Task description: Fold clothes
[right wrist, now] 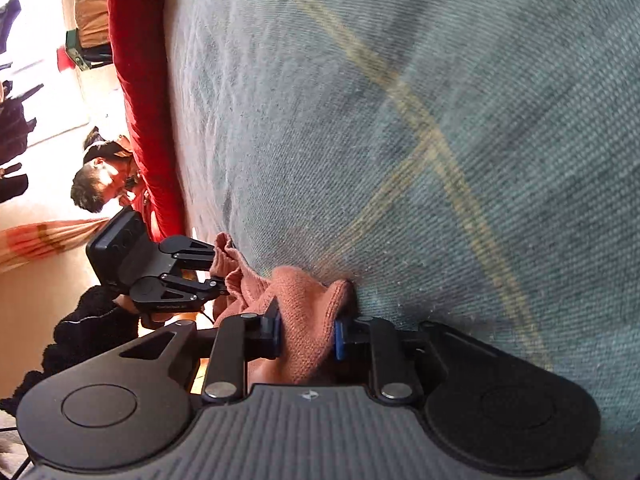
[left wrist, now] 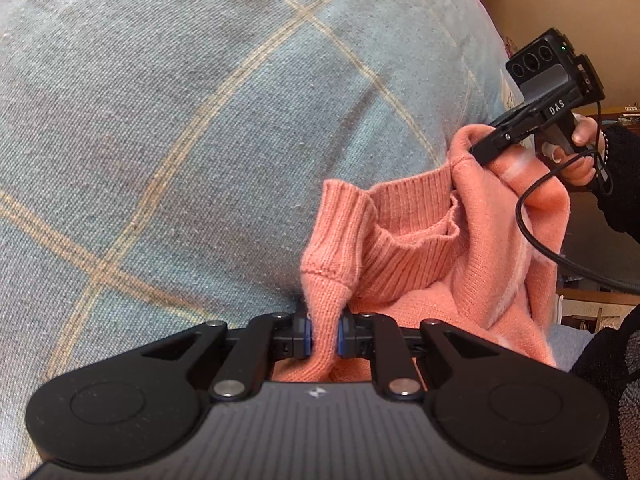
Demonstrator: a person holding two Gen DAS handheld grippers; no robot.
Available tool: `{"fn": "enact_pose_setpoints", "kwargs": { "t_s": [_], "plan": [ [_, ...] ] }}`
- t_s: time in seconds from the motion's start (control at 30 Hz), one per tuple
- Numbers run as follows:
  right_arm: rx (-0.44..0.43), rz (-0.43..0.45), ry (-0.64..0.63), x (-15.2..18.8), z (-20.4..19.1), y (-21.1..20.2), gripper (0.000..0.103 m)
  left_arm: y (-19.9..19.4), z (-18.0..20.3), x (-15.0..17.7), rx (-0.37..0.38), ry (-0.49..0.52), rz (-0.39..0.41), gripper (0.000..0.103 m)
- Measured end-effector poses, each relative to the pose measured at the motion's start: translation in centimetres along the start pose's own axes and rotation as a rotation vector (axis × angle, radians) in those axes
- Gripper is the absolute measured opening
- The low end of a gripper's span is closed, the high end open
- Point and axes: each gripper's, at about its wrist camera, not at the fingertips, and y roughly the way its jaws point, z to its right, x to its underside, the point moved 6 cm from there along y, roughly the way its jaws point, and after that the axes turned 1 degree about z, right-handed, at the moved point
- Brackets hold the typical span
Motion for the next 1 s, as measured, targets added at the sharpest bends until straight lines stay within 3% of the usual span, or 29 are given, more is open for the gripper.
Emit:
{"fn": "enact_pose_setpoints", "kwargs": {
  "t_s": [0.23,0.47,0.57,0.77,1.0],
  "plan": [
    [0.244,0.083,-0.275,2.1,-5.7,0.3,0.027,-2.5,0.7,2.6,-0.084,-0.070,0.152,0.009],
    [0.298,0.162,-0.480,2.6,-11.6,-1.4,0.025,-8.3,1.2,5.7,-0.142,-0.149,0.370,0.009],
    [0.306,0.192,-0.572,1.4,-14.2,-1.7,0.025,-13.6,-3.2,8.0,-0.182,-0.193,0.457,0.009],
    [0.375,0.237,-0.758,-1.4,-19.1,0.0,0.025,-17.1,-6.0,7.9,-0.315,-0.255,0.598,0.009],
    [0.466,0.329,-0.857,-6.3,-22.6,1.9,0.020,-17.1,-10.8,4.3,-0.406,-0.292,0.674,0.009]
  ]
}}
